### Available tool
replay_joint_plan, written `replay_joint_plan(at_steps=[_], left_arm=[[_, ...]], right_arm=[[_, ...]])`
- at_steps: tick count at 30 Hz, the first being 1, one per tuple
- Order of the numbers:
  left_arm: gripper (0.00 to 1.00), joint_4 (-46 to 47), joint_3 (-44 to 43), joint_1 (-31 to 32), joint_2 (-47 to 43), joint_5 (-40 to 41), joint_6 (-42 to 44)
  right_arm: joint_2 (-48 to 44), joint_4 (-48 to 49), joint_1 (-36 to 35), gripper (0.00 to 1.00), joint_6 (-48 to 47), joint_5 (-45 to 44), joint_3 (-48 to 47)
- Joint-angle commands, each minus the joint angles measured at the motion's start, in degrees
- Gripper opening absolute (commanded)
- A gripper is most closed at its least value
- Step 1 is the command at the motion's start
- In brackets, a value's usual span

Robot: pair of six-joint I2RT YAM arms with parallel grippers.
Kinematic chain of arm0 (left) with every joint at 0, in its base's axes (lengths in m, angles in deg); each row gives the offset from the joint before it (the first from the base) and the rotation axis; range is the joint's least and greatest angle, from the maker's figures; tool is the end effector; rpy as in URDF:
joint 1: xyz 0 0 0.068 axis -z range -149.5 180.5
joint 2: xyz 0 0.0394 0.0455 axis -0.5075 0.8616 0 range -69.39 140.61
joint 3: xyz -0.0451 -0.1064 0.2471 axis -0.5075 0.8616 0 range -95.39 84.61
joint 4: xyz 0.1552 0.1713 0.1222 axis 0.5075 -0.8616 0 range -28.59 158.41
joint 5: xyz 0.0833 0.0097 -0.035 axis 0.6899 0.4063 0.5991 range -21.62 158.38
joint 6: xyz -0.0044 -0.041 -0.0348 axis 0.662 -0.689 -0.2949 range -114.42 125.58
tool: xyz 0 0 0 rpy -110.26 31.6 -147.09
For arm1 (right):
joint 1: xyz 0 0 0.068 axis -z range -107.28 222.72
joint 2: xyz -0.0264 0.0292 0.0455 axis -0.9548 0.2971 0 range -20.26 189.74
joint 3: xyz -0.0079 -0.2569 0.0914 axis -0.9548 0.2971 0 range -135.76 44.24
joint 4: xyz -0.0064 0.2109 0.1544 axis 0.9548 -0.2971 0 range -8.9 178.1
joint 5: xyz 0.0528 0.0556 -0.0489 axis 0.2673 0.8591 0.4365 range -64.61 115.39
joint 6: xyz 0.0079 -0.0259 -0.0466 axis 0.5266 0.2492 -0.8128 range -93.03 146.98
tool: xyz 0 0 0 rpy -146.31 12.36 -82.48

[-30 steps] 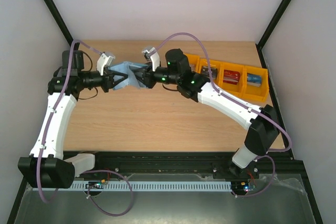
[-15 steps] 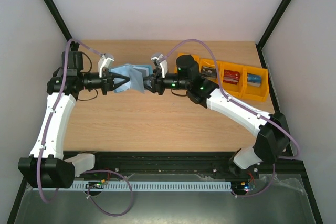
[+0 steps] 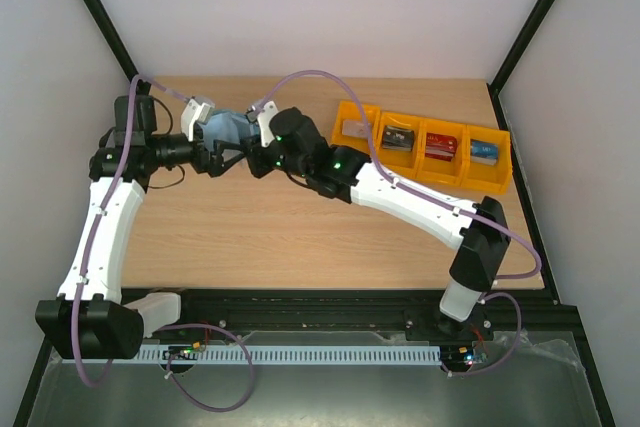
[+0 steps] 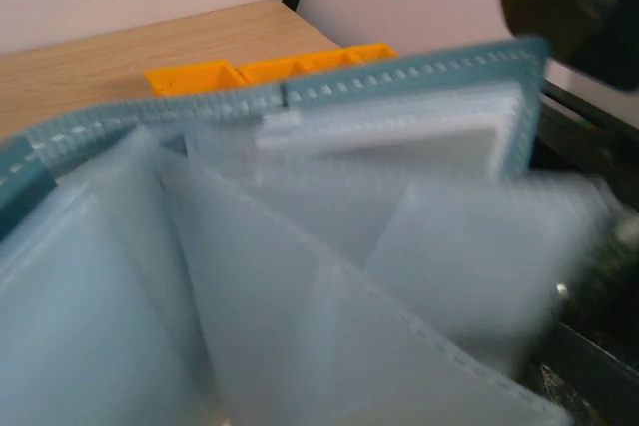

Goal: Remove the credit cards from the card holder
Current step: Remove the credit card from the card holder.

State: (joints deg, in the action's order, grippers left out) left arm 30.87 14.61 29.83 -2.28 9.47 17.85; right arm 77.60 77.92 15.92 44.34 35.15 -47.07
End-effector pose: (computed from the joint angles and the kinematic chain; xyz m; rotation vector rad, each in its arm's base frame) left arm 0.2353 -0.0277 0.3764 0.7543 1.8390 -0.9569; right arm 0.2200 0.3471 0.3753 -0.7910 1.8326 1.0288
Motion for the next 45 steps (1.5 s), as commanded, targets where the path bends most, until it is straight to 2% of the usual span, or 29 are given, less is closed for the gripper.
replay_joint_plan(at_steps=[1,4,6,8,13,17,20,21,22,26,31,35,39,42,45], left_arm=[[0.99,4.0,-0.2,0.3,-0.5,4.1,-4.2],[0.99,6.0,0.1,-0.6,-0.2,8.0,-6.4],[0.99,6.6,0.6,-1.0,-0.1,8.6,-6.8],[0.94,6.3,1.2,-1.0,0.0,7.8,-6.2],[0.61,4.4,1.2,-1.1,-0.4,3.4,-3.9],[0.25,3.7,0.8,-1.2,-0.5,1.5,-3.6],[0.06,2.7,0.8,-1.6,-0.7,-0.2,-2.7],[0.03,2.3,0.8,-1.6,-0.7,-0.7,-2.4],[0.02,2.0,0.8,-1.7,-0.8,-1.2,-1.9],[0.02,-0.6,0.1,-1.8,-0.8,-5.1,1.1],[0.02,-4.8,-2.2,-2.0,-1.0,-8.4,6.0],[0.02,-5.9,-2.6,-2.1,-1.0,-9.6,7.5],[0.02,-6.0,-2.5,-2.1,-1.0,-9.0,7.9],[0.02,-5.9,-2.4,-2.2,-1.0,-8.8,8.0],[0.02,-5.8,-2.4,-2.2,-1.0,-8.6,8.1]], right_arm=[[1.8,-6.1,-2.0,0.02,-3.1,-10.5,-3.7],[1.5,-6.3,-2.0,0.02,-4.0,-10.1,-3.5],[0.9,-5.5,-2.0,0.02,-5.2,-6.6,-2.8],[-0.2,-4.0,-2.0,0.02,-6.1,-2.9,-1.6],[-3.5,-0.1,-1.3,0.02,-6.9,2.8,2.1],[-5.2,0.8,-0.3,0.02,-6.9,6.5,3.3],[-7.0,2.4,2.2,0.02,-5.6,10.4,5.3],[-7.7,3.6,3.2,0.02,-5.3,13.1,6.4],[-8.6,4.8,4.1,0.06,-5.2,16.3,7.6],[-11.0,6.6,7.5,0.42,-6.7,24.7,11.2],[-15.4,10.9,12.3,0.63,-7.5,35.3,17.5],[-15.8,8.2,13.2,0.62,-10.4,37.3,18.0],[-15.8,5.7,13.8,0.52,-12.4,38.4,17.2],[-15.7,3.1,14.0,0.56,-14.6,40.7,16.3],[-15.9,-0.9,14.1,0.59,-17.5,38.8,15.2]])
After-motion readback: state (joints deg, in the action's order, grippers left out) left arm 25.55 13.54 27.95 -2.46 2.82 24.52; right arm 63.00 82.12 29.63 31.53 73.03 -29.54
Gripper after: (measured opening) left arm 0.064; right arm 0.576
